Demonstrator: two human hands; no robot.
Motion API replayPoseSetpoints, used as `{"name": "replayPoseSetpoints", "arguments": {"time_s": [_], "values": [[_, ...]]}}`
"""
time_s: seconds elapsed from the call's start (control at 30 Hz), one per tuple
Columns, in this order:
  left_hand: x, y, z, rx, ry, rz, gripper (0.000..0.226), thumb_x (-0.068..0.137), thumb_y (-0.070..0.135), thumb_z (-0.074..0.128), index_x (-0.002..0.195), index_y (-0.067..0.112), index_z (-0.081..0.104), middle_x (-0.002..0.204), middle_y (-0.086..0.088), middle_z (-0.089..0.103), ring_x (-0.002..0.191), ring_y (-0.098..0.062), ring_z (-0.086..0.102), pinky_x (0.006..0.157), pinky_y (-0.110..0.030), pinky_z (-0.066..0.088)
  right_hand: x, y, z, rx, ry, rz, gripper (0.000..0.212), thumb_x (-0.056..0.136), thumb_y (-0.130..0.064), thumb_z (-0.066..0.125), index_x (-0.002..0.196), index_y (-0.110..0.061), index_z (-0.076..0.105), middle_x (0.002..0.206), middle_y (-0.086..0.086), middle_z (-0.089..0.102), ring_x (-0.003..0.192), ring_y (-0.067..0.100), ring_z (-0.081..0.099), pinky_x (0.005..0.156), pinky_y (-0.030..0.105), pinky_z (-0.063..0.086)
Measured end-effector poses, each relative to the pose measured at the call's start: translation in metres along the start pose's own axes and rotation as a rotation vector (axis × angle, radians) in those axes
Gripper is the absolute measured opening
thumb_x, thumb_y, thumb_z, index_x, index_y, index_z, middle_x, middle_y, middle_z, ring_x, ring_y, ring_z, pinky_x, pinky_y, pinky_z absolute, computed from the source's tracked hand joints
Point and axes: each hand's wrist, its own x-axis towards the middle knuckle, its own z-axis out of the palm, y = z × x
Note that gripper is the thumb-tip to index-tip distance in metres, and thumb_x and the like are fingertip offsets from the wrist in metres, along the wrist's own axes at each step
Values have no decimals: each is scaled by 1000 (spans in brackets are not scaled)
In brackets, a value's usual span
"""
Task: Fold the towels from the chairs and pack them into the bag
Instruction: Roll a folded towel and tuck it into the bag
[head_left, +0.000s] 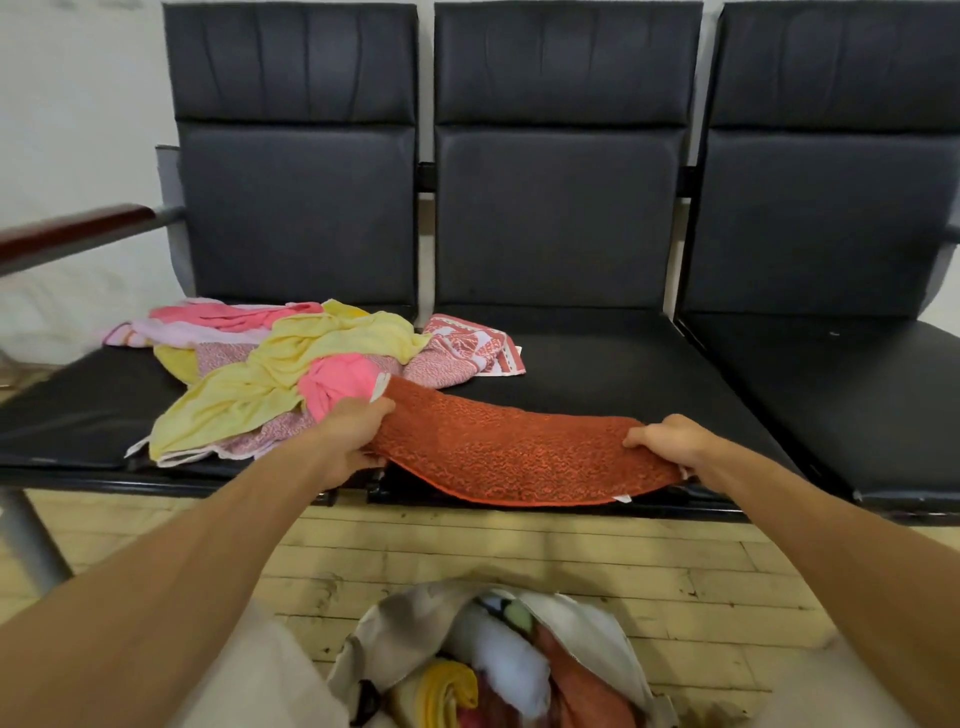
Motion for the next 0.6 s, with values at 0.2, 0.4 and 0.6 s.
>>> {"name": "replayPoseSetpoints", "arguments": {"time_s": [0.2,0.4,0.6], "values": [[-7,20,17,-161,-48,-128,13,96,13,54,85,9,49,72,-8,53,60,-15,49,40,-17,41,-5,8,-4,193,-151,41,14,96,-15,57,103,-3,56,69,9,59,45,13,52,40,21,40],[-15,56,96,24,-139,102,12,94,12,48,82,14,49,63,-6,45,50,-14,41,50,-25,37,-3,17,1,472,-117,52,30,104,-15,41,125,5,48,118,23,61,95,34,66,78,48,57],[-27,41,190,231,-227,168,11,89,8,46,79,9,49,45,-4,38,37,-15,32,43,-16,23,-6,25,3,546,-122,67,21,101,-1,38,115,8,51,118,26,61,99,36,62,83,48,53]]}}
